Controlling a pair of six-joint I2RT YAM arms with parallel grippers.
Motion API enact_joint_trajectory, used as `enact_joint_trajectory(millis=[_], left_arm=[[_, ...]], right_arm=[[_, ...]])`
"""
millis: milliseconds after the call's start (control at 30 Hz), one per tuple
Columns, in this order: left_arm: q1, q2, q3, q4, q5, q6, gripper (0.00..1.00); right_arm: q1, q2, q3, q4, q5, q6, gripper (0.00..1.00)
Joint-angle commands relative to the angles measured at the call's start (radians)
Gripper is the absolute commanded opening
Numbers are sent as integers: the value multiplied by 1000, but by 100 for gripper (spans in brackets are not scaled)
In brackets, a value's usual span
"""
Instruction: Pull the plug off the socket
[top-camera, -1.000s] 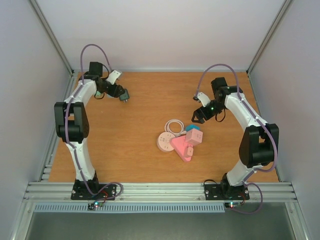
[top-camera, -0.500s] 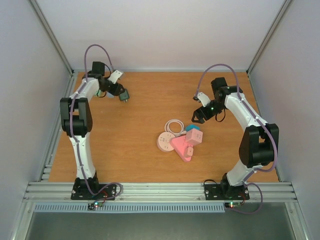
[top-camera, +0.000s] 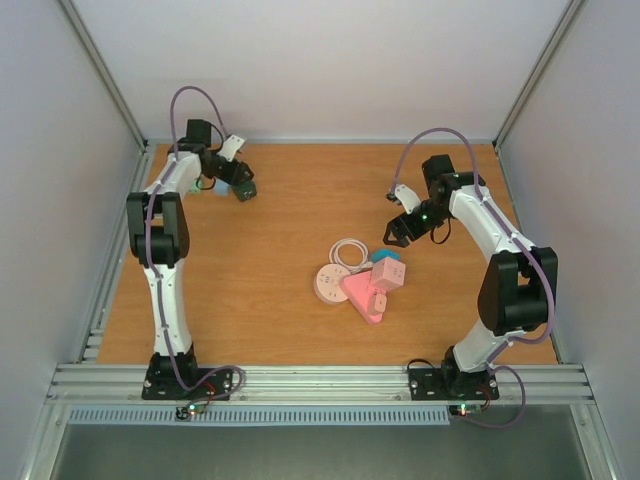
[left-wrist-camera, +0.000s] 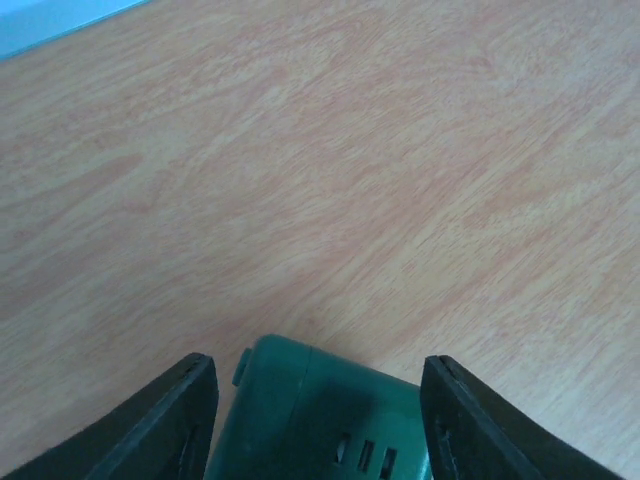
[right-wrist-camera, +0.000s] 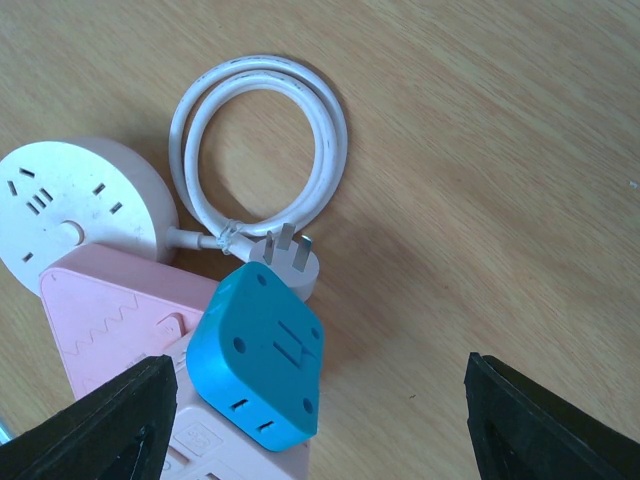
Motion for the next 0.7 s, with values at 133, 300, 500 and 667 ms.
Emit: enact_joint_trajectory(millis=[133,300,500,667], left_arm=[[5,-175,-114,131,-18,-11,100],[-7,-380,-287,157,-33,47,100],[-64,-583,-524,84,77,103,100],[-182,-725,-743,46,113,129,100]], right_arm=[[-4,23,19,-5,-10,1,80],[-4,48,56,-21,-35,0,80],[-5,62,66,-21,-32,-10,80],[-7,77,61,-23,-24,-21,77]])
